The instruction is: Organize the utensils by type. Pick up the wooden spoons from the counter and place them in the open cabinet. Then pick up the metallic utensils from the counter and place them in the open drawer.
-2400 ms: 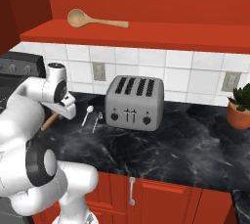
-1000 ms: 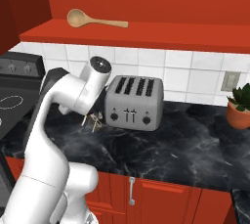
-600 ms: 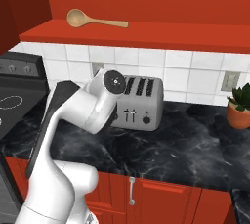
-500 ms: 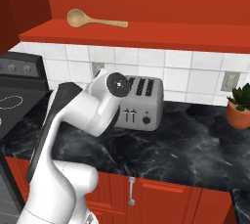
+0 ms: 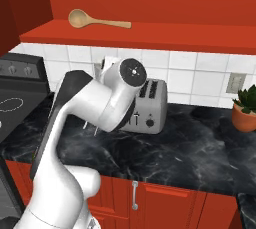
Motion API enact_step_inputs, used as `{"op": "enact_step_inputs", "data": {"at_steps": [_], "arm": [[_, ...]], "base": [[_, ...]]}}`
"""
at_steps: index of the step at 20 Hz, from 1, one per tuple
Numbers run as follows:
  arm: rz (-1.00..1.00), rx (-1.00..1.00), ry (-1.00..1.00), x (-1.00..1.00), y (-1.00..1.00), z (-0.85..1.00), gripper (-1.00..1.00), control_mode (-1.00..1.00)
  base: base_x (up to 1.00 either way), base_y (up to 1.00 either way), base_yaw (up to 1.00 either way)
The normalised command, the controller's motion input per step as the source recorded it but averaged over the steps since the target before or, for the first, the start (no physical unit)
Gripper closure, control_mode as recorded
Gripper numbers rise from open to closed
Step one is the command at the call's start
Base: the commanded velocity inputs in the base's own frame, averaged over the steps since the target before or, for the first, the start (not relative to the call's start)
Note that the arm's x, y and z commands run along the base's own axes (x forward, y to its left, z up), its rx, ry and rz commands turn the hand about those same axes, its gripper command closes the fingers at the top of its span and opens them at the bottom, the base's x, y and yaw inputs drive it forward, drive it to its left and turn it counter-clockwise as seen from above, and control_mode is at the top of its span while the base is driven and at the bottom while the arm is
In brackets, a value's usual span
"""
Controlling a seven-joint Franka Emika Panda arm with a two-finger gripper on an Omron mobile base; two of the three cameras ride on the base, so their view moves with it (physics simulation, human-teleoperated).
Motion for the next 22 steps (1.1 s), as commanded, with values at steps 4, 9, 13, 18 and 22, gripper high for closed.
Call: {"op": "enact_step_inputs", "data": {"at_steps": [4,9,13,18,22], "arm": [[0.01,-0.34,0.00,0.07,-0.43,0.34,1.00,-1.00],[0.00,-0.11,-0.05,0.27,-0.34,0.27,1.00,-1.00],[0.00,0.00,-0.33,0.30,-0.17,0.22,1.00,-1.00],[0.00,0.00,-0.35,0.35,-0.16,0.22,1.00,-1.00],[0.00,-0.03,-0.13,0.35,-0.09,0.39,1.00,-1.00]], "base": [[0.00,0.00,0.00],[0.00,0.00,0.00],[0.00,0.00,0.00],[0.00,0.00,0.00],[0.00,0.00,0.00]]}}
